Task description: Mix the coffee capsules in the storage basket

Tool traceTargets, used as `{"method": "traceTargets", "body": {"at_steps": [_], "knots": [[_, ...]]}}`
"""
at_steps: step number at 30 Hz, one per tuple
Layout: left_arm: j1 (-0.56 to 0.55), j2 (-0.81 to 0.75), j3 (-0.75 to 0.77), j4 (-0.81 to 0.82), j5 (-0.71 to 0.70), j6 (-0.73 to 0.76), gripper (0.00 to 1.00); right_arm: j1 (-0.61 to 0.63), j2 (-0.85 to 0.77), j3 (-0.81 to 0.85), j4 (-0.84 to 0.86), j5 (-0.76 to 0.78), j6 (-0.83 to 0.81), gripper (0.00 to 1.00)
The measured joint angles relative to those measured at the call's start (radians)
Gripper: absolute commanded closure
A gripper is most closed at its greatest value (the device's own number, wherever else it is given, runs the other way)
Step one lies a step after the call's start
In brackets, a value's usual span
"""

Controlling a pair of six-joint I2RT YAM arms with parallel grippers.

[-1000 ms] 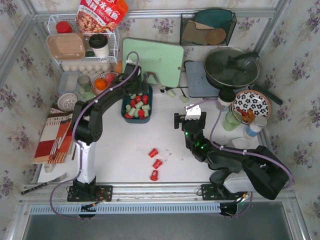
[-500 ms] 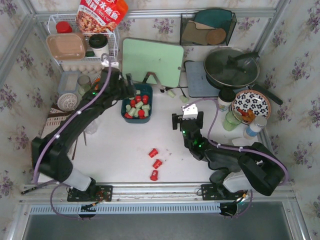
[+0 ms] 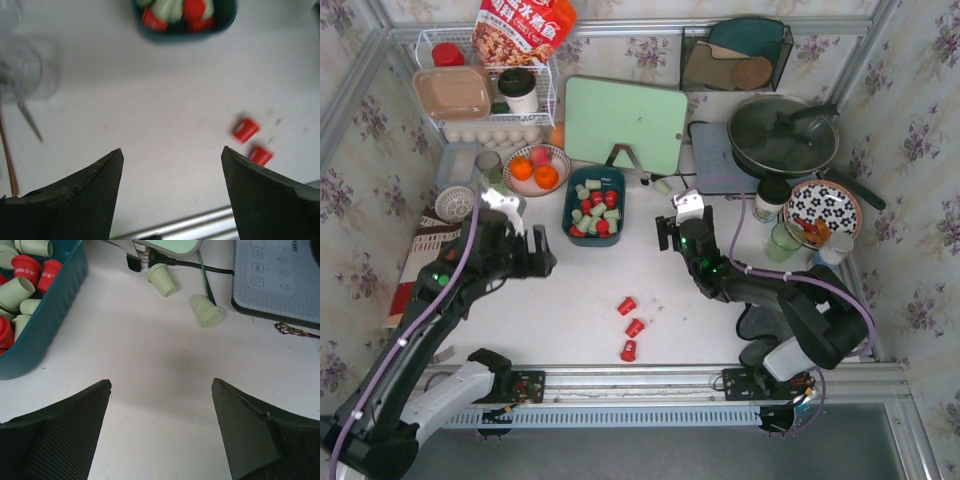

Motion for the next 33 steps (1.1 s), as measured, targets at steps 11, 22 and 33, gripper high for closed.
{"method": "traceTargets", "body": {"at_steps": [11, 22, 33], "knots": [[0.038, -0.215, -0.175, -0.079, 0.0, 0.082, 0.18, -0.225, 0.257, 0.345, -0.212, -0.141, 0.013, 0.21], [0.057, -0.254, -0.171, -0.081, 0.051, 0.086, 0.18, -0.298, 0.59, 0.784, -0.507, -0.179, -0.114, 0.3], [0.057, -0.289, -0.179, -0.079, 0.061, 0.087, 0.18, -0.304, 0.715, 1.007, -0.662, -0.209, -0.249, 0.38]]}}
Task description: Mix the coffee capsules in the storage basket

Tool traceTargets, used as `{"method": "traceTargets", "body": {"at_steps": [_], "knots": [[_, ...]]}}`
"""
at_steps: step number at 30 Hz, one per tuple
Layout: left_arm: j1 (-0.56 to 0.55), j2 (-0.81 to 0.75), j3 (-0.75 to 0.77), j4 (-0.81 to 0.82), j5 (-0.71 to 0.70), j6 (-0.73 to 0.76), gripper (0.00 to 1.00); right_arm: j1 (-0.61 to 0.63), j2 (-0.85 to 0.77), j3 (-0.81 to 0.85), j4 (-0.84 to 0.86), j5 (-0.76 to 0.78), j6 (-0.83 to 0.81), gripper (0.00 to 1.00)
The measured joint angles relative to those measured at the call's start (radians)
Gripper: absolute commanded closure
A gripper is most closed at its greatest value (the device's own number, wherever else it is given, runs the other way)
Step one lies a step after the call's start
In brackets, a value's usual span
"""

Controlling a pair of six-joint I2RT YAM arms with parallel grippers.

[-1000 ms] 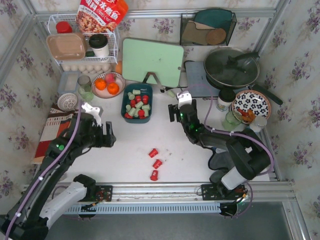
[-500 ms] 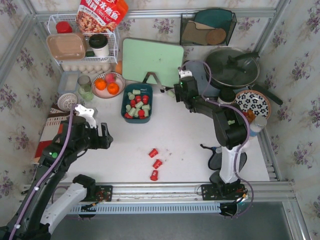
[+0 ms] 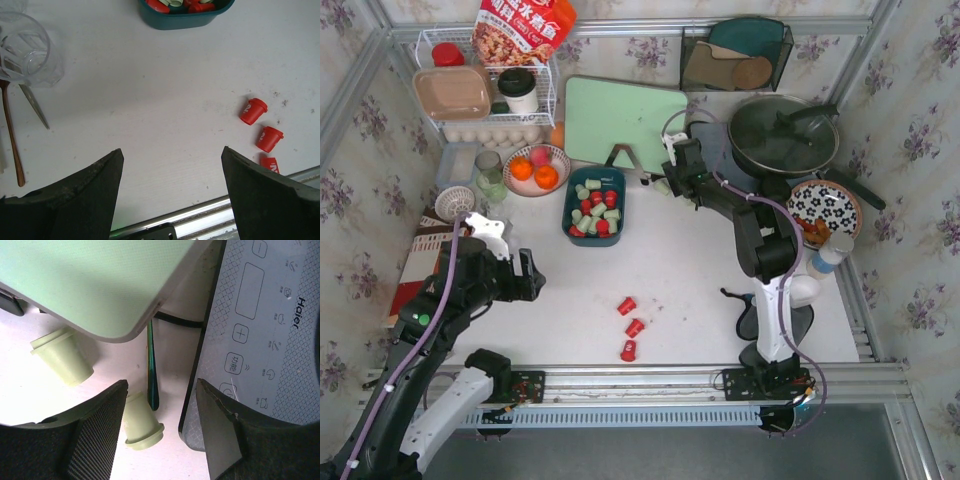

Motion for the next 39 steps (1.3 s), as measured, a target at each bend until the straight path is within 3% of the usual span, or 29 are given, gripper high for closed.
{"method": "traceTargets", "body": {"at_steps": [6, 15, 23, 32, 39], "knots": [[0.0, 0.001, -0.001, 0.0, 0.003, 0.002, 0.18, 0.002, 0.007, 0.007, -0.001, -0.003, -0.032, 0.39], [0.0, 0.003, -0.001, 0.0, 0.003, 0.002, 0.18, 0.069, -0.073, -0.117, 0.018, -0.076, -0.087, 0.36], [0.0, 0.005, -0.002, 0.0, 0.003, 0.002, 0.18, 0.043, 0.082, 0.063, -0.064, -0.02, -0.103, 0.36], [0.0, 0.006, -0.003, 0.0, 0.003, 0.002, 0.18, 0.006, 0.098, 0.079, -0.077, -0.039, -0.048, 0.37], [0.0, 0.006, -0.003, 0.0, 0.003, 0.002, 0.18, -0.02, 0.057, 0.031, -0.107, -0.138, 0.058, 0.4]]}}
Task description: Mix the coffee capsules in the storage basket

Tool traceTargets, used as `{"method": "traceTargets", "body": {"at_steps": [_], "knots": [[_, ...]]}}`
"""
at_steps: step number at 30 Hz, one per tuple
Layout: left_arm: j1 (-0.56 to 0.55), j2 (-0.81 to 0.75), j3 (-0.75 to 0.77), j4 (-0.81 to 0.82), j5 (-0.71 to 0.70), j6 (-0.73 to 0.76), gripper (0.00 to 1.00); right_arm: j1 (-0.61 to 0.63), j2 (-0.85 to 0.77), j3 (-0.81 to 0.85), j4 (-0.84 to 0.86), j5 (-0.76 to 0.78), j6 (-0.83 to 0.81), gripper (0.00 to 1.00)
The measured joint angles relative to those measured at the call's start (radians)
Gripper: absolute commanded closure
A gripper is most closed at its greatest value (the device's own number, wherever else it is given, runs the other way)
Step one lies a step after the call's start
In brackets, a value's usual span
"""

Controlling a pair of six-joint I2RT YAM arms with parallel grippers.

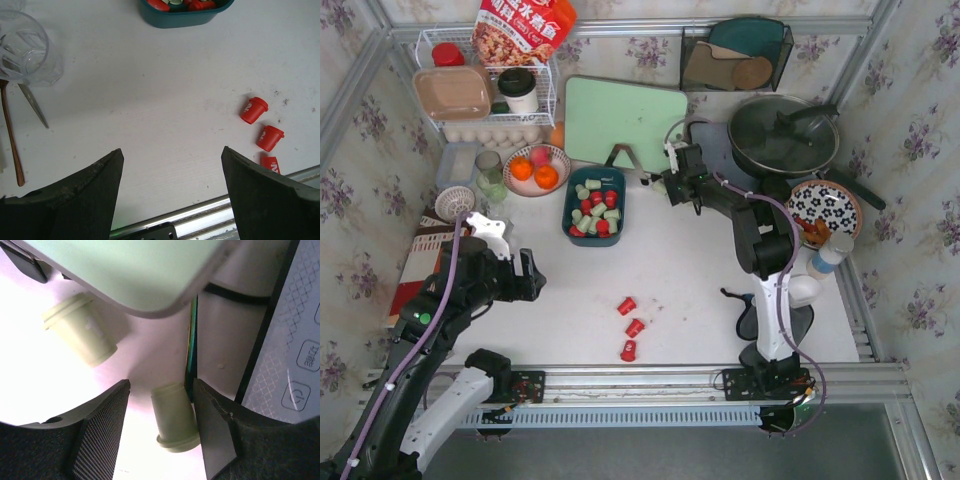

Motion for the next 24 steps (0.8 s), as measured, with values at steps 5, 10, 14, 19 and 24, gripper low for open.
{"method": "traceTargets", "body": {"at_steps": [5, 10, 14, 19, 24], "knots": [[0.0, 0.001, 0.0, 0.0, 0.0, 0.0, 0.18, -0.024, -0.023, -0.041, 0.003, -0.043, 0.057, 0.48], [0.0, 0.001, 0.0, 0.0, 0.0, 0.0, 0.18, -0.026, -0.045, -0.075, 0.013, -0.058, 0.071, 0.62], [0.0, 0.001, 0.0, 0.0, 0.0, 0.0, 0.18, -0.026, -0.078, -0.103, -0.006, -0.064, 0.068, 0.73], [0.0, 0.0, 0.0, 0.0, -0.001, 0.0, 0.18, -0.021, -0.119, -0.126, -0.057, -0.095, 0.091, 0.75], [0.0, -0.001, 0.0, 0.0, -0.002, 0.0, 0.18, 0.047, -0.181, -0.123, -0.063, -0.128, 0.118, 0.76]]}}
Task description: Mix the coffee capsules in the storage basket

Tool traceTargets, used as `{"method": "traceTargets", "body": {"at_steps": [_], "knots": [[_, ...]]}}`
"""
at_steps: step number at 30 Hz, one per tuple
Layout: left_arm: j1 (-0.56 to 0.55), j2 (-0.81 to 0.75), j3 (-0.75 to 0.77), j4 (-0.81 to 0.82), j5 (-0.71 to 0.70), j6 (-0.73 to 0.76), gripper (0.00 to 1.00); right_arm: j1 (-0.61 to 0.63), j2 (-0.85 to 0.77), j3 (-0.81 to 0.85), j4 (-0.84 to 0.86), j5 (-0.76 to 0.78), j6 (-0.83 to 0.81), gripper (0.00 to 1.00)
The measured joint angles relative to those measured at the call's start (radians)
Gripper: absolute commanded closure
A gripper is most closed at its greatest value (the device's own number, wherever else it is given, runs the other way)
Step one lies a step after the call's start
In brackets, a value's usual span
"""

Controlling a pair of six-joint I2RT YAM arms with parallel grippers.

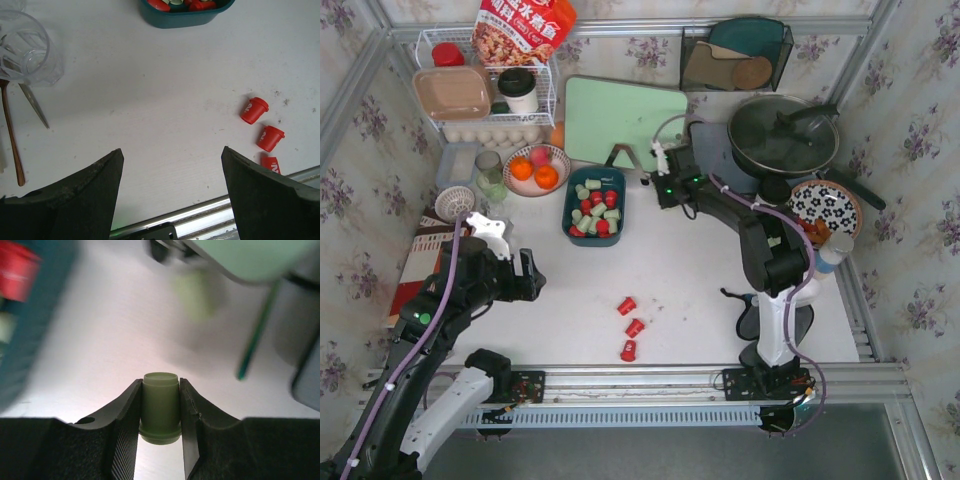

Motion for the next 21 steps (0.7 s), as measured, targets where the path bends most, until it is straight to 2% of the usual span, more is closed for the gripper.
{"method": "traceTargets", "body": {"at_steps": [8, 14, 17, 21], "knots": [[0.001, 0.003, 0.0, 0.0, -0.011, 0.0, 0.18, 0.224, -0.019, 0.09, 0.159, -0.065, 0.031, 0.76], [0.001, 0.006, 0.0, 0.0, -0.018, 0.0, 0.18, 0.267, 0.112, 0.185, 0.299, -0.075, 0.076, 0.69], [0.001, 0.008, 0.0, 0.0, -0.021, 0.0, 0.18, 0.27, 0.184, 0.224, 0.344, -0.047, 0.082, 0.57], [0.001, 0.012, 0.0, 0.0, -0.022, 0.0, 0.18, 0.273, 0.223, 0.235, 0.389, 0.034, 0.081, 0.35]]}}
